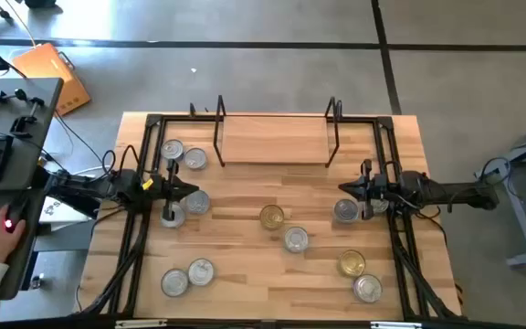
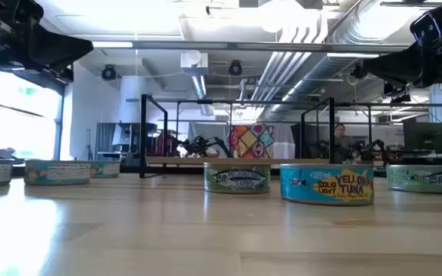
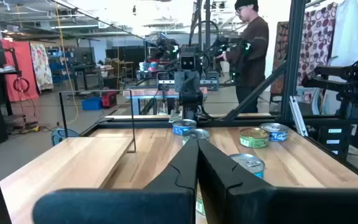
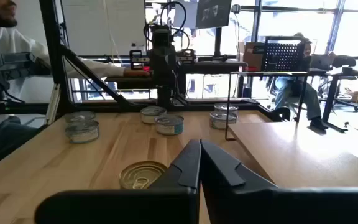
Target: Stack canned seafood by type on shelf
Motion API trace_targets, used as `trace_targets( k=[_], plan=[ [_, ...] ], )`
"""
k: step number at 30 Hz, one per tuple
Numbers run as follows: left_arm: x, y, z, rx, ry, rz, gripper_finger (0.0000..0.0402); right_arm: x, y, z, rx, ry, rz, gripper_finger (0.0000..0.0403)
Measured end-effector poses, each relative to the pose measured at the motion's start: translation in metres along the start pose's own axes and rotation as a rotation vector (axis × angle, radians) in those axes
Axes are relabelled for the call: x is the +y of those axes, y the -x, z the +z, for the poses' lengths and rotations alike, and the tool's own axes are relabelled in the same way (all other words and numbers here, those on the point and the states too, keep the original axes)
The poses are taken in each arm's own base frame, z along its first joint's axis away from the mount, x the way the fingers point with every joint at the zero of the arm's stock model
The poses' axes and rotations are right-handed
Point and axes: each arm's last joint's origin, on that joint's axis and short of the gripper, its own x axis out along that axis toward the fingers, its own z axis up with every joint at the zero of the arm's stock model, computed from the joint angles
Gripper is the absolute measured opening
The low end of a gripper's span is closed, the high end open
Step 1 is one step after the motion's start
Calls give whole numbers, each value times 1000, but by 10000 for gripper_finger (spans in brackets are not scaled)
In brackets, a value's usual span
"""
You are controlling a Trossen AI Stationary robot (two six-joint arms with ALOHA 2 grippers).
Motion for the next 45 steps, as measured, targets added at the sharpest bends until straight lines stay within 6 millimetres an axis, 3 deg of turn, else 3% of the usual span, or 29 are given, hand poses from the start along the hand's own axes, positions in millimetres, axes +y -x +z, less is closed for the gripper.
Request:
trace_targets(
  k=[38,45],
  plan=[
    [0,0,0,0,1,0,0,0,0,0,0,0,0,0],
    [0,0,2,-19,184,0,0,0,0,0,0,0,0,0]
  ],
)
